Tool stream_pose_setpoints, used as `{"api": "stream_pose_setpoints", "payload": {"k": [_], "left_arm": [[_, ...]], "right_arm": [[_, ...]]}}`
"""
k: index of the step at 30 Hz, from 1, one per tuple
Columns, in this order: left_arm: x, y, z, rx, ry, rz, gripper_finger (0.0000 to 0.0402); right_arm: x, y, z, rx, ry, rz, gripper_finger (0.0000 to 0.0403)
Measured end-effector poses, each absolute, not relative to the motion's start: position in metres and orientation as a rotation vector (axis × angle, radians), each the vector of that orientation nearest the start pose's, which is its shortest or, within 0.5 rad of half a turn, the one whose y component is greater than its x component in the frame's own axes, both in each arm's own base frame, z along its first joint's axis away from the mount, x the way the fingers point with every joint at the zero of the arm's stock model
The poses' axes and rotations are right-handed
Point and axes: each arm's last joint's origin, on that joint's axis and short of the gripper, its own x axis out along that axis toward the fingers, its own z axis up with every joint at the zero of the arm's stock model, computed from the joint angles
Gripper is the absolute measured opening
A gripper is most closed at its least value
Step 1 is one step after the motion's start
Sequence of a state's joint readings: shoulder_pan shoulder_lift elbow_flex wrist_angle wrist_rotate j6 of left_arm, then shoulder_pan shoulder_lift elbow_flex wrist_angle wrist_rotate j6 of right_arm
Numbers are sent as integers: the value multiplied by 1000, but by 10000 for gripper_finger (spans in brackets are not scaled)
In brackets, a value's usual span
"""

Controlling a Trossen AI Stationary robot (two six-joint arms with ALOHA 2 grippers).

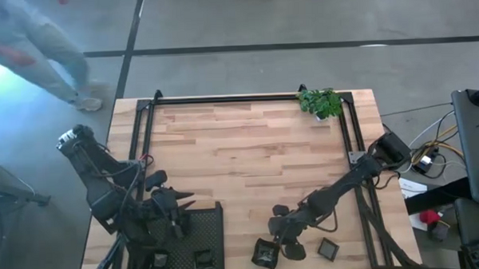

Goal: Pick & Place Mini shaped plates
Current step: Stack the black distorted square plate on the black distorted square plate on the shelf

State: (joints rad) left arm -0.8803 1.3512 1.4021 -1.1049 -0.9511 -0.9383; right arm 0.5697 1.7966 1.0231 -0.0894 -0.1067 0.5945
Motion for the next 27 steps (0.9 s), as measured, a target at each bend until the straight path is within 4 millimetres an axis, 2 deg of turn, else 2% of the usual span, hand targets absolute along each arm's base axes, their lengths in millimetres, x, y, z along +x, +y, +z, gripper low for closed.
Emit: {"api": "stream_pose_setpoints", "payload": {"k": [6,10,14,27], "left_arm": [[174,-173,361,-80,543,325,83],[173,-172,362,-79,543,324,83],[173,-172,362,-76,545,325,83],[172,-171,361,-66,551,328,83]], "right_arm": [[302,197,158,323,995,362,63],[302,198,146,310,1026,353,63],[307,201,141,315,1011,362,63],[307,201,134,331,1034,343,63]]}}
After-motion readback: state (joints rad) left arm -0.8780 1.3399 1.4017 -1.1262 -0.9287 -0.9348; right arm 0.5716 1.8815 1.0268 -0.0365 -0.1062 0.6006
